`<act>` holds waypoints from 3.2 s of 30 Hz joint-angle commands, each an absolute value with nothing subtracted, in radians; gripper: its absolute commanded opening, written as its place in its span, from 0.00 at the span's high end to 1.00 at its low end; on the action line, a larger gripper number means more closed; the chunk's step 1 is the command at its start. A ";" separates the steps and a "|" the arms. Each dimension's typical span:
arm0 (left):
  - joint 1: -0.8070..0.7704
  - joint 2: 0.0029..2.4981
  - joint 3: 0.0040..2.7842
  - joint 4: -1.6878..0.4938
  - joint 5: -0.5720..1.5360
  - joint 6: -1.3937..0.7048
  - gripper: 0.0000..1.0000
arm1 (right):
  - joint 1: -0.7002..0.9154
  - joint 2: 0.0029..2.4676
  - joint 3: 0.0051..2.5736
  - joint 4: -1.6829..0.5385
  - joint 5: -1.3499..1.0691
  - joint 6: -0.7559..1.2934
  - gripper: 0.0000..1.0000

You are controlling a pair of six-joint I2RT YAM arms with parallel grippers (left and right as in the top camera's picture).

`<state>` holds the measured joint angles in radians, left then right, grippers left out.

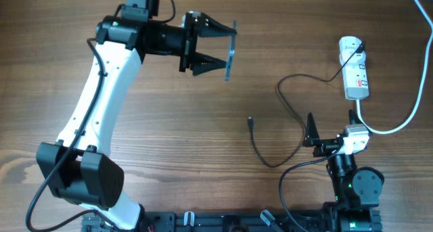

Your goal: Plug charger to phone and switch on socket

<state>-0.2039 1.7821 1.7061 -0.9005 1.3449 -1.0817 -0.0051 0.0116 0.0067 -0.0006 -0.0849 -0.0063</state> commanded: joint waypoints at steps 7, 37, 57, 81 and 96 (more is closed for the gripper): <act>-0.148 1.752 1.717 -0.894 1.351 -1.115 0.39 | 0.000 0.004 0.006 0.001 -0.075 -0.023 0.00; -0.120 1.752 1.717 -0.894 1.412 -1.135 0.39 | 0.000 0.004 0.006 0.001 -0.075 -0.024 0.00; -0.149 1.752 1.717 -0.894 1.360 -1.195 0.39 | 0.000 0.004 0.006 0.001 -0.075 -0.023 0.00; -0.149 1.752 1.717 -0.894 1.360 -1.195 0.39 | 0.000 0.004 0.006 0.001 -0.075 -0.023 0.00; -0.149 1.752 1.717 -0.894 1.360 -1.194 0.39 | 0.000 0.004 0.006 0.001 -0.075 -0.024 0.00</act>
<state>-0.1486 1.7821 1.7061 -0.8970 1.3392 -1.1881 -0.0051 0.0116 0.0067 -0.0002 -0.0849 -0.0063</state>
